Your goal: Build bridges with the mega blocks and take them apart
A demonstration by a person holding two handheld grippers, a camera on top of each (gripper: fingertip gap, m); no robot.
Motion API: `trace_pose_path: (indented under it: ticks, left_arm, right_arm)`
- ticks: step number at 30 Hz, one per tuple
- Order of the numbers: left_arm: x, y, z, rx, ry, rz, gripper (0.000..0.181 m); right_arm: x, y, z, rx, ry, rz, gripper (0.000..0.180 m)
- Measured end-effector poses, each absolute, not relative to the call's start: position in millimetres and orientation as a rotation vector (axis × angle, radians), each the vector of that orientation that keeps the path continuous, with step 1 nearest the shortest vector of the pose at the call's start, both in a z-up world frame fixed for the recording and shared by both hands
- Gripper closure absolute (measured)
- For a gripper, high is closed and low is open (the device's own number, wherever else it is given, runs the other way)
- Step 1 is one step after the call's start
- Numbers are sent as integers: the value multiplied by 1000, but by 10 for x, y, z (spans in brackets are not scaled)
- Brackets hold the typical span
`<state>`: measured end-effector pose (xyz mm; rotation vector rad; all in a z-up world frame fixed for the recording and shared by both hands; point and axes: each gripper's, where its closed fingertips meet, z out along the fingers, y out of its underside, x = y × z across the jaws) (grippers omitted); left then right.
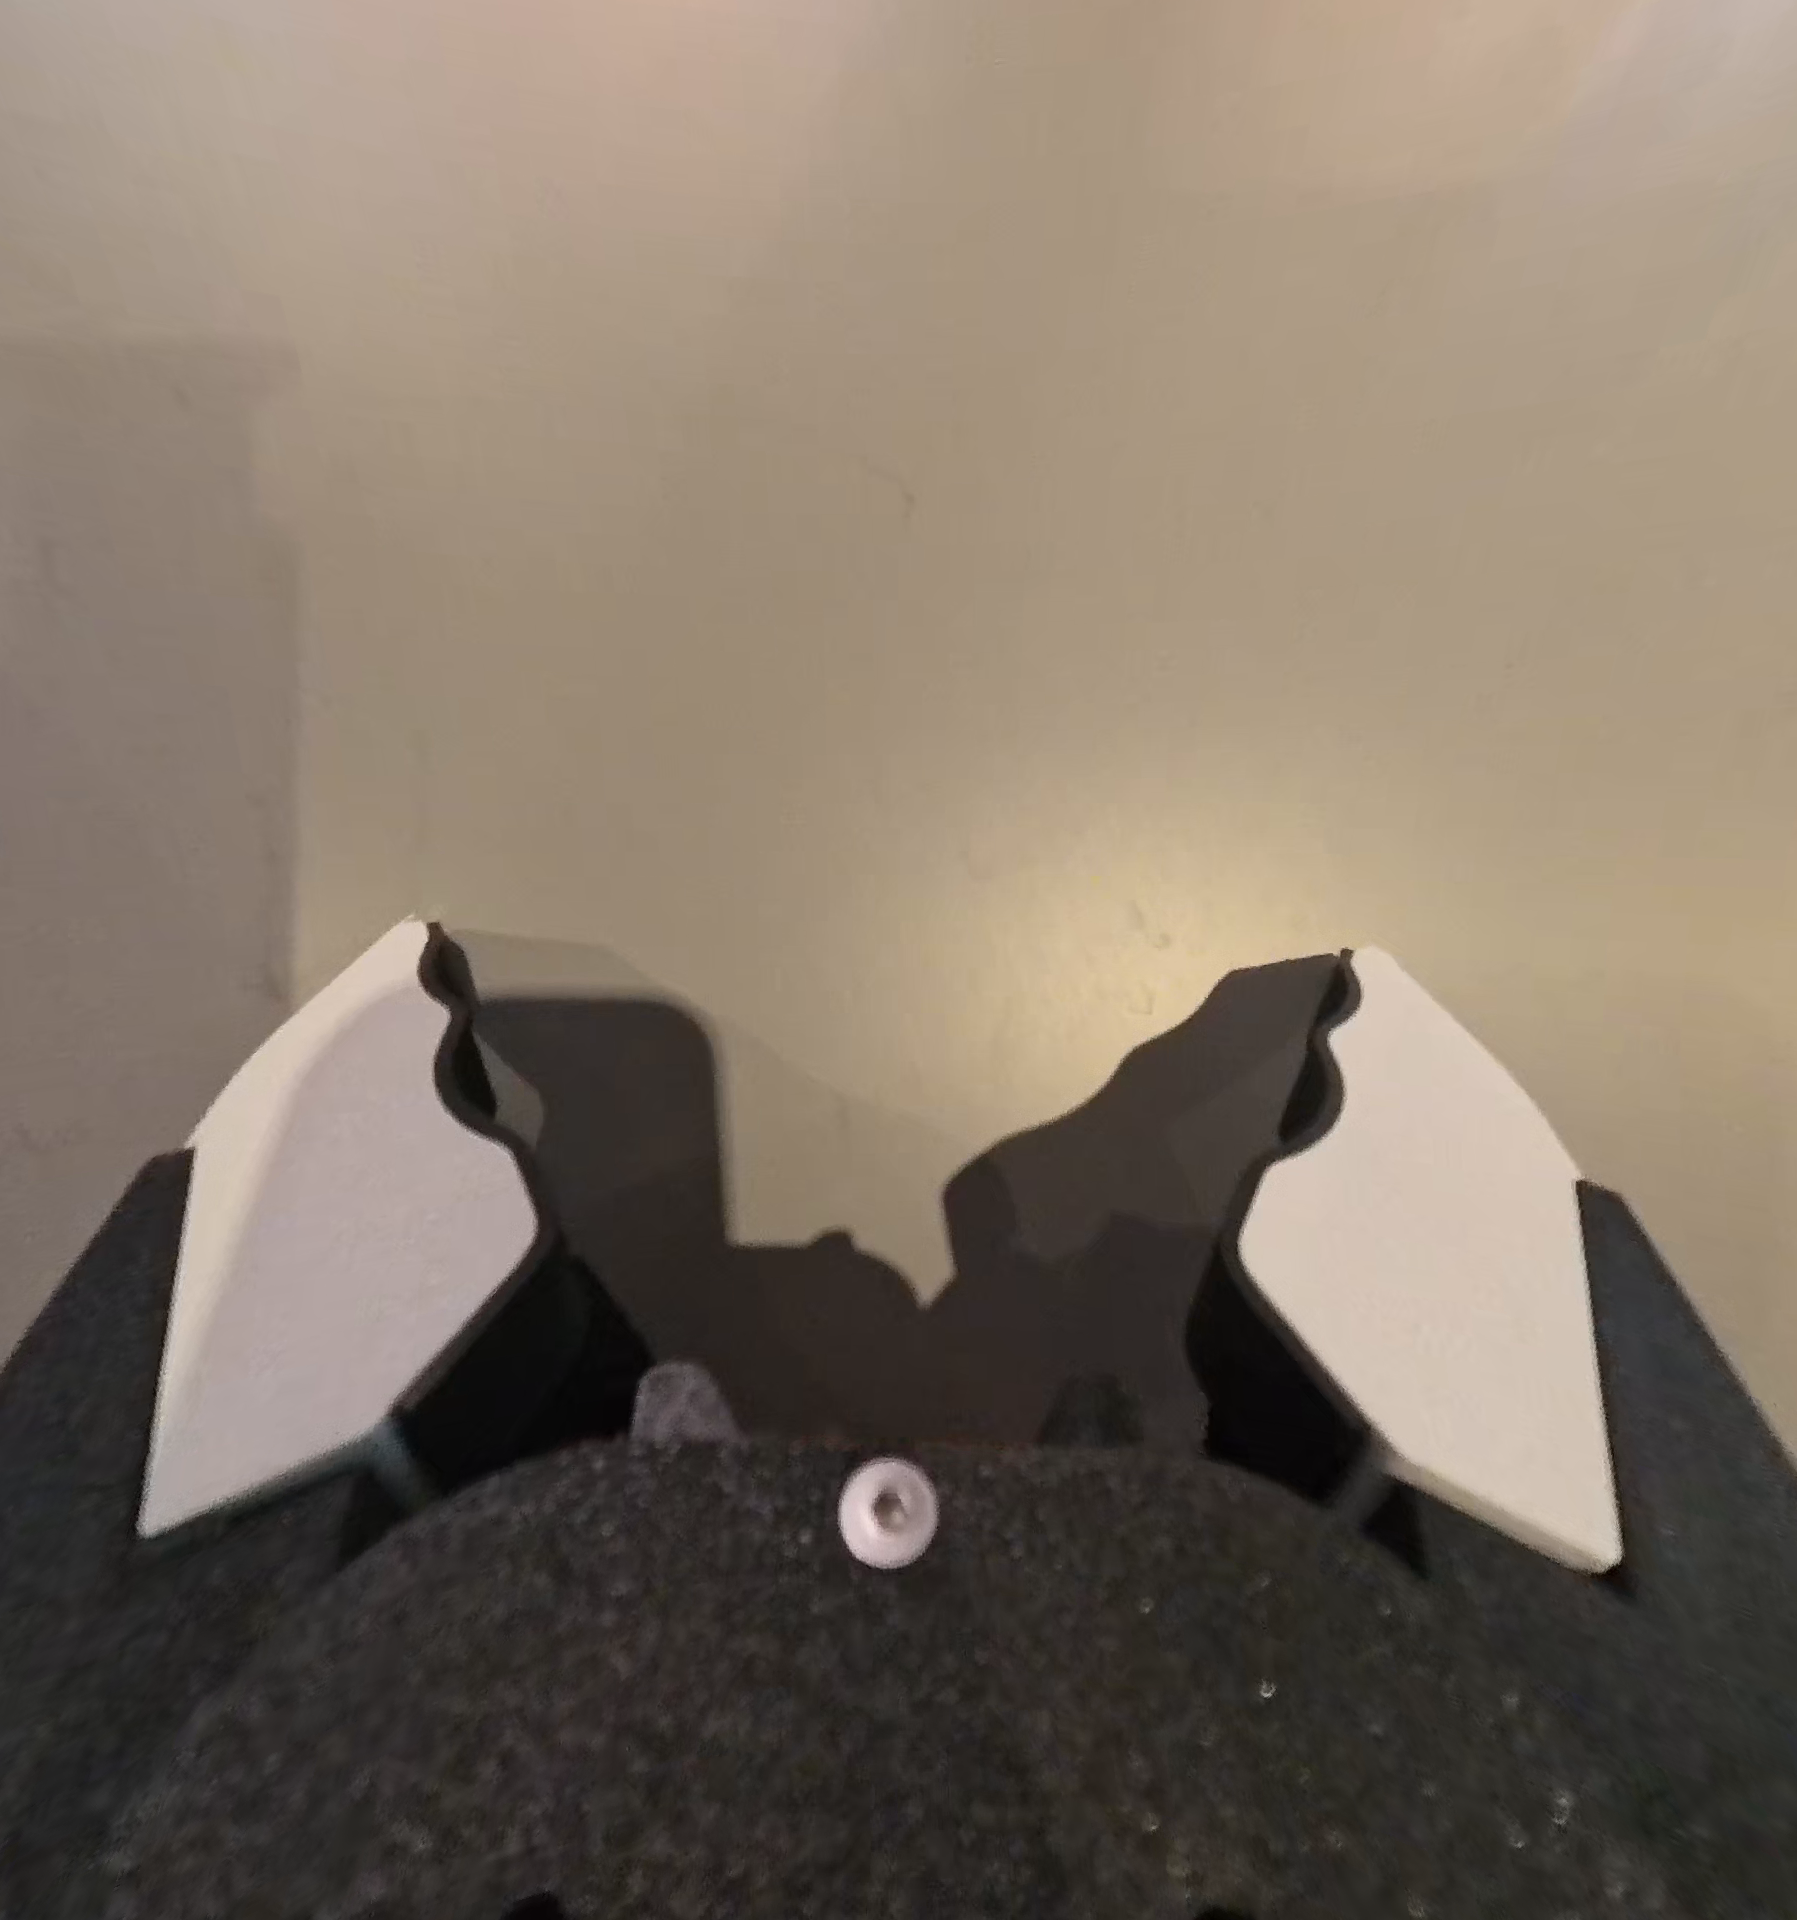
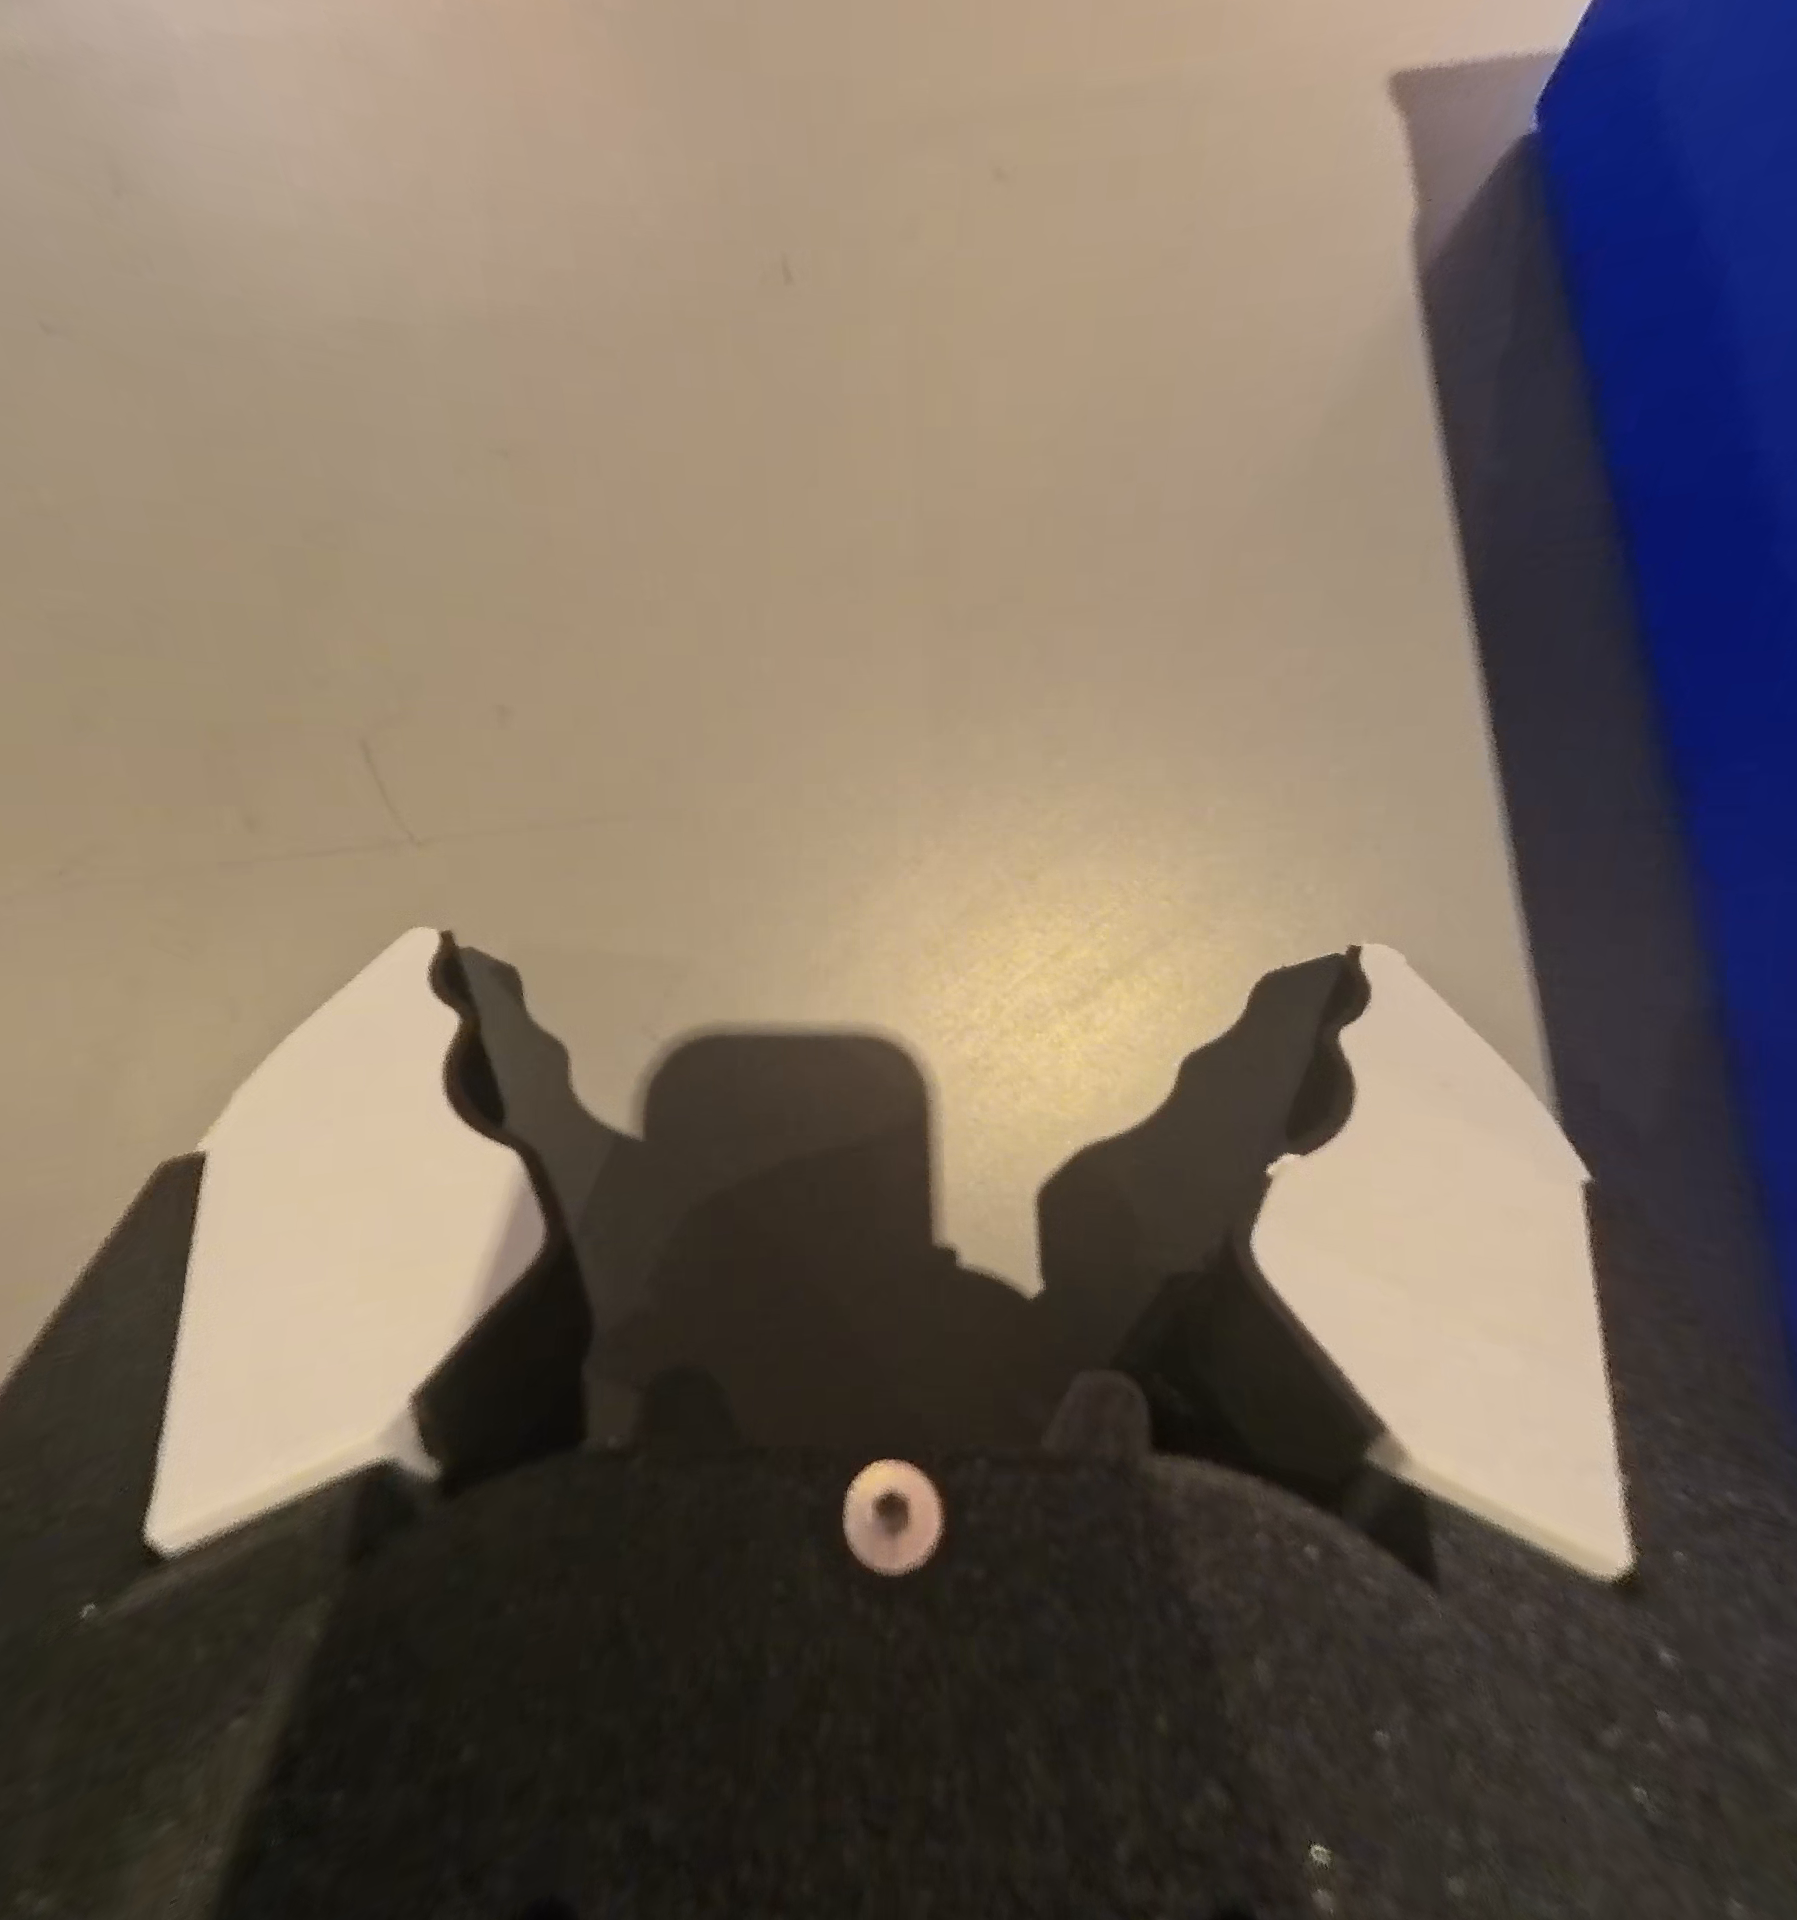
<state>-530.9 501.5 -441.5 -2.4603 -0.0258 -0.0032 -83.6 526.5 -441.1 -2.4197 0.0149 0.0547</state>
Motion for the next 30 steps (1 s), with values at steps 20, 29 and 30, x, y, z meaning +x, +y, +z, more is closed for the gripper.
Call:
trace_pose_path:
  ticks: [20,29,30]
  left_arm:
    - [-5117,5206,-3209,-1822,266,35,35]
    - [-4763,4920,-2294,-1487,369,-57,34]
    - [-4726,4889,-2259,-1479,369,-101,34]
  right_arm:
    - [-795,5264,-4348,-2380,79,92,34]
    - [-710,5223,-3677,-2070,11,16,38]
    - [-709,5207,-3560,-2020,0,-2,37]
